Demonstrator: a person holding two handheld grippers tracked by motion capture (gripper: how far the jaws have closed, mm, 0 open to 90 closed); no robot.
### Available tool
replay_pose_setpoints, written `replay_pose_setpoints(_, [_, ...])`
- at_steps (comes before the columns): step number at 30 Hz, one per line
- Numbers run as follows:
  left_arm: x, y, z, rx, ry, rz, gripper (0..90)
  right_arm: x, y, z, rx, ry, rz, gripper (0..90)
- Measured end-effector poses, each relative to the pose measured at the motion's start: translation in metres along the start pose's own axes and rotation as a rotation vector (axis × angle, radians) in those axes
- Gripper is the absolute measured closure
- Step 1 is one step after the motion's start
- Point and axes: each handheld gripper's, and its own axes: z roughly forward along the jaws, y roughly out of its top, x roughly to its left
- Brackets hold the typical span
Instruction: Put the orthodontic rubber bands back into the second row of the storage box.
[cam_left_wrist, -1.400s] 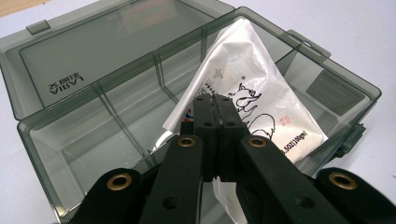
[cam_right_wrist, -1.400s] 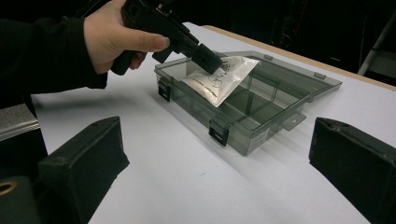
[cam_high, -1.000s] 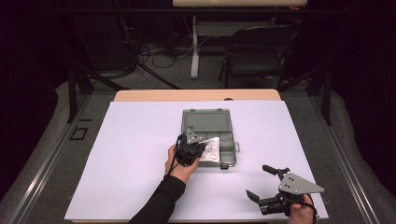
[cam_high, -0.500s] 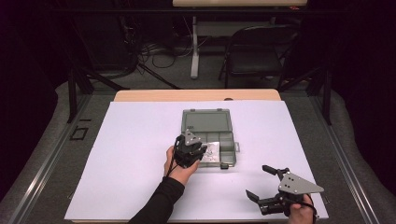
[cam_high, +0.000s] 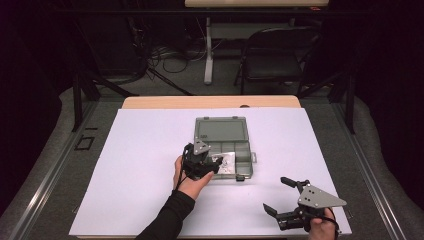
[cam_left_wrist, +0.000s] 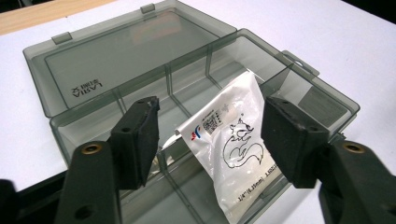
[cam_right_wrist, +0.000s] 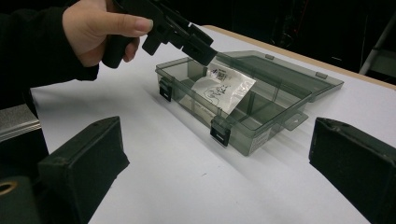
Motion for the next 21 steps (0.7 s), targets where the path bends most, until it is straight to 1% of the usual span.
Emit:
replay_pose_setpoints(3, [0.001,0.000,-0.002,0.002,-0.010,-0.002,34.3,0.000,0.000,0.000,-0.001,0.000,0.000,2.9])
replay_pose_setpoints(7, [0.001,0.001,-0.007,0.005,-0.014,0.005,34.4,0.000,0.000,0.000,0.001,-0.001,0.001,2.9])
replay_pose_setpoints(9, [0.002,0.002,-0.012,0.001,-0.029,-0.001,34.8,0.000,0.000,-0.001,0.011,0.002,-0.001,2.9])
replay_pose_setpoints(11, [0.002,0.002,-0.014,0.000,-0.031,-0.005,34.9,0.000,0.000,-0.001,0.011,0.001,-0.002,2.9])
replay_pose_setpoints(14, [0.005,0.002,-0.020,-0.001,-0.049,-0.016,34.8,-0.001,0.000,-0.001,0.011,0.001,-0.001,2.9])
replay_pose_setpoints(16, [0.008,0.002,-0.025,-0.007,-0.059,-0.013,34.4,-0.001,0.000,-0.001,0.012,0.001,-0.002,2.9])
replay_pose_setpoints(17, [0.010,0.001,-0.030,-0.010,-0.070,-0.010,32.3,0.000,0.000,-0.001,0.012,0.001,-0.003,2.9])
replay_pose_setpoints(18, [0.010,0.001,-0.030,-0.010,-0.070,-0.010,31.4,0.000,0.000,-0.001,0.012,0.001,-0.004,2.9])
replay_pose_setpoints(21, [0.013,-0.001,-0.037,-0.025,-0.098,-0.017,29.3,0.000,0.000,-0.002,0.012,-0.001,-0.003,2.9])
